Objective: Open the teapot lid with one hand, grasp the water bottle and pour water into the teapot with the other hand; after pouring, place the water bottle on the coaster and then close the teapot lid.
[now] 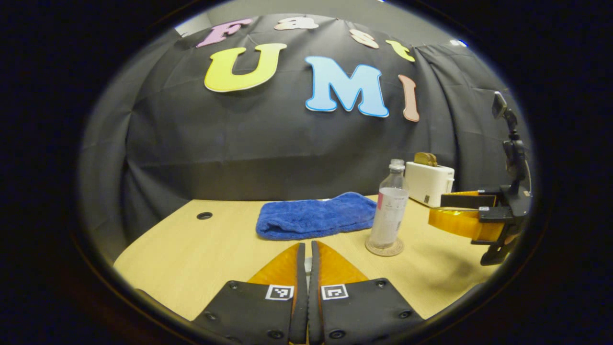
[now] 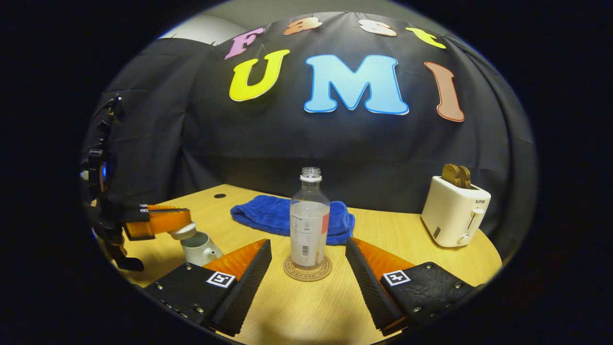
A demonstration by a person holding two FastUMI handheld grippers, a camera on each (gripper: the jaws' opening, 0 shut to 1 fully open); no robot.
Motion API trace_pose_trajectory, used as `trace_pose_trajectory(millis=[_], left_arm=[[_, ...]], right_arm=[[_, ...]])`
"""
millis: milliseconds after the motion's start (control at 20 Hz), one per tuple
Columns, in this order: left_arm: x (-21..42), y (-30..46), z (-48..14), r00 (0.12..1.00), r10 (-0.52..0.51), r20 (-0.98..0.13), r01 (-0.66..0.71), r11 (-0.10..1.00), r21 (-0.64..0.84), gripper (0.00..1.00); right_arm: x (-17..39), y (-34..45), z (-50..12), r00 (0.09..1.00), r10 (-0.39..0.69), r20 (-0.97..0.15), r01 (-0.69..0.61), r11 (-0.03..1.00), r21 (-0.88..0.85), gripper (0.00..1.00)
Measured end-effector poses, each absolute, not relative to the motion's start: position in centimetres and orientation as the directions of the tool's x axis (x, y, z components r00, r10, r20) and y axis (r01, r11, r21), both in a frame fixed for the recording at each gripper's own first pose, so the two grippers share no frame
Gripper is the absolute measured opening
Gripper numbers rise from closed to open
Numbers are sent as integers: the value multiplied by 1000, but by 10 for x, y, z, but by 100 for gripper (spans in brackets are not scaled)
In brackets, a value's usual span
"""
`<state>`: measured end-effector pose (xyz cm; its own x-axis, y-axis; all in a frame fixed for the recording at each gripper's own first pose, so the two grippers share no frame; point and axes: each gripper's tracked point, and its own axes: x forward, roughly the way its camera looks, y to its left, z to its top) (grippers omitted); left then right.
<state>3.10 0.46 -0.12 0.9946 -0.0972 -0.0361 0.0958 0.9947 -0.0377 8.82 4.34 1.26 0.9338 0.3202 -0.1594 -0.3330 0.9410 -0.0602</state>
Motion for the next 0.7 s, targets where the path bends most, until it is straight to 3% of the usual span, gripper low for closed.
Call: trace_pose_trajectory(millis=[500,700], left_arm=[[44,-1,-18,996,-64,-59,64,998,-7,7],[44,-4,-21,996,-66,-67,67,998,3,12]], right_arm=[[78,28,12,933,331,-143,-333,943,5,96],[75,25,9,933,328,-150,-327,944,30,96]])
